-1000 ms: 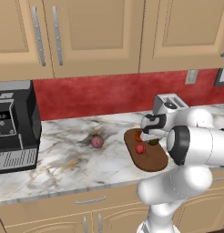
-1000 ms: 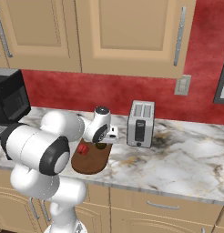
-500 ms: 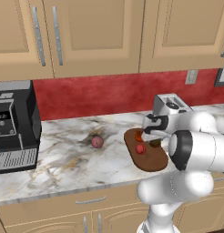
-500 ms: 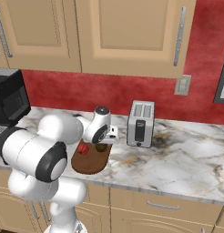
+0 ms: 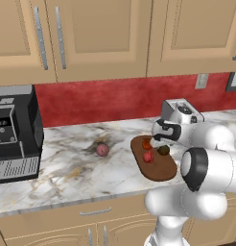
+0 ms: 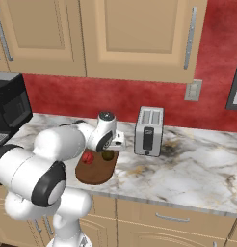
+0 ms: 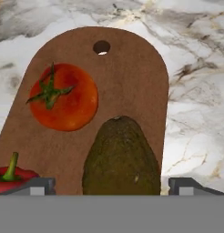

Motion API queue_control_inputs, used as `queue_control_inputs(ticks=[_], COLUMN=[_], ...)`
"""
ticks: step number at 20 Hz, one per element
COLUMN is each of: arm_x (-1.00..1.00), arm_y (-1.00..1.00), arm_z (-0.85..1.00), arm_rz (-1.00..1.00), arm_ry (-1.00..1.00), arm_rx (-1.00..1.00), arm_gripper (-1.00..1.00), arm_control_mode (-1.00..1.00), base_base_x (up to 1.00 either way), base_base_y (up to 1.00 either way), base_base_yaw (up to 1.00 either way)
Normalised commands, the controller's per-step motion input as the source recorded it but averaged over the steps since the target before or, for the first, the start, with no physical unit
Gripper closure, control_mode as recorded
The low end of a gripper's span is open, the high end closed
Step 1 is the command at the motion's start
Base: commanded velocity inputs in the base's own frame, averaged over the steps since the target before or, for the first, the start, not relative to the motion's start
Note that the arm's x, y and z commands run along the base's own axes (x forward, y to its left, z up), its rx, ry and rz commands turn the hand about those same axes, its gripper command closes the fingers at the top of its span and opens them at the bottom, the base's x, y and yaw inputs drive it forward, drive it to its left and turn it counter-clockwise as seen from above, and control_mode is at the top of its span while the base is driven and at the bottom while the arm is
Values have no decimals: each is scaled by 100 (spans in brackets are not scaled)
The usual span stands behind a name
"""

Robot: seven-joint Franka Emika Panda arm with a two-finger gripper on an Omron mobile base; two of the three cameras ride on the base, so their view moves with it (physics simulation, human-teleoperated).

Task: Place the avocado, onion, tomato, and bell pepper on the cutting board.

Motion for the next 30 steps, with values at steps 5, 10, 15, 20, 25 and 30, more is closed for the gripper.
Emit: queue_control_inputs(ticks=[5, 10, 15, 20, 25, 30], arm_x=[-17, -24, -22, -33, -36, -46], arm_y=[8, 13, 18, 25, 48, 61], arm_z=[84, 79, 78, 62, 22, 13], arm_rz=[5, 6, 4, 5, 4, 2], arm_ry=[-15, -12, -8, -9, -2, -3], arm_rx=[0, 0, 0, 0, -4, -6], arm_gripper=[-100, -100, -100, -100, -100, -100], arm_control_mode=[-100, -100, -100, -100, -100, -100], base_base_x=[0, 0, 0, 0, 0, 0], base_base_y=[0, 0, 0, 0, 0, 0], base_base_yaw=[0, 0, 0, 0, 0, 0])
